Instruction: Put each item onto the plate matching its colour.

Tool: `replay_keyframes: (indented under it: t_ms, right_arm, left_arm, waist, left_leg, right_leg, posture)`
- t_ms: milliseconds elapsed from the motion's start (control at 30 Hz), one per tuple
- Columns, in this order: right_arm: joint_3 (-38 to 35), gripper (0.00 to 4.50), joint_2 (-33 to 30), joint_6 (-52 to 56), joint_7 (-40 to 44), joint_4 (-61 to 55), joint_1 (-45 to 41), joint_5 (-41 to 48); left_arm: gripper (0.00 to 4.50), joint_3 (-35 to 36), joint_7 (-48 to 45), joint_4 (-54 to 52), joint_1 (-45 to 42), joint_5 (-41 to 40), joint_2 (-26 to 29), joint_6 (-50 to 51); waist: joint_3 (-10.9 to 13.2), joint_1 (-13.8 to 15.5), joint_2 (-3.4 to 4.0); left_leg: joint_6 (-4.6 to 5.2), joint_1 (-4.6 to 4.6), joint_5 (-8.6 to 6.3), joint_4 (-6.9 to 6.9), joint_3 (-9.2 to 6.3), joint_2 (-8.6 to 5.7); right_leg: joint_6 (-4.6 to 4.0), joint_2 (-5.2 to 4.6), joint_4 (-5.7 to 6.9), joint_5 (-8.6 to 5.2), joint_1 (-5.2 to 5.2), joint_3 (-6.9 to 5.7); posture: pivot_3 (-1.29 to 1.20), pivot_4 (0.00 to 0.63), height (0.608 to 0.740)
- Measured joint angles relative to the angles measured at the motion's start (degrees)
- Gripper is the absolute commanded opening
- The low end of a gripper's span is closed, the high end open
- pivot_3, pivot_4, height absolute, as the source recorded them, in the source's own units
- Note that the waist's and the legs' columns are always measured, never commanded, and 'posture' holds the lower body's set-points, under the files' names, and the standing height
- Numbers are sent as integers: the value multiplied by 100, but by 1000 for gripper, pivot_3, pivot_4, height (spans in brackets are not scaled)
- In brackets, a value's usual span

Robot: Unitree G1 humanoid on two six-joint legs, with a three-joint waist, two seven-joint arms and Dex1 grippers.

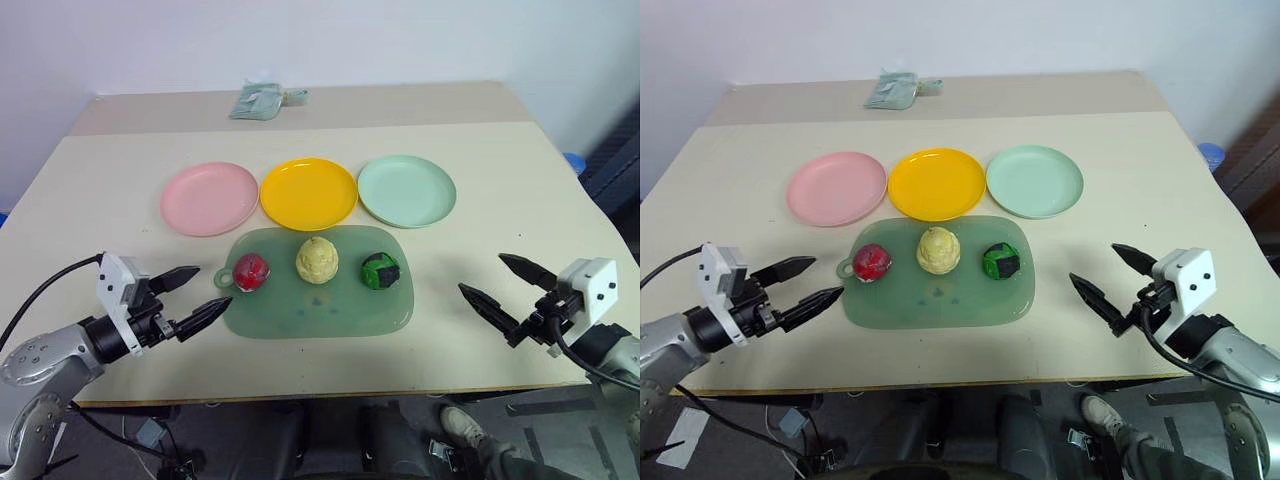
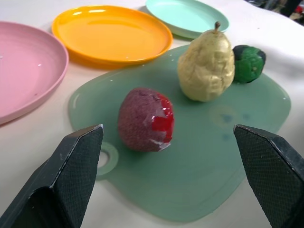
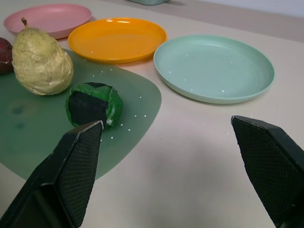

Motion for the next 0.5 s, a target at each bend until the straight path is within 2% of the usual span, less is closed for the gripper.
replay_keyframes:
  t_ms: [167,300,500]
  right_arm:
    - [3,4429,5,-34,41,4,15,-43]
    - [18,4429,5,-32,32,4,-32,-44]
    - [398,4429,3,100,-41,-12,-457,-21]
  left_arm:
    - [4500,0,-56,0,16,58,-62,-68]
    - [4500,-2,141,26,-15,274,-323,-271]
    - [4500,-153,596,32,-440,184,-361,204]
  waist:
    - [0,-7,0]
    - [-1,0,-1]
    - [0,-1,-2]
  left_leg:
    - [7,2,6,0,2,1]
    - [9,2,7,3,4,1]
    - [4,5,12,10,3,1]
  right_leg:
    - [0,0,3,1,0,1]
    - [0,0,4,2,1,1]
    - [-4,2,13,8,1,0]
  posture:
    - [0,150,740]
    - [0,150,740]
    - [0,150,740]
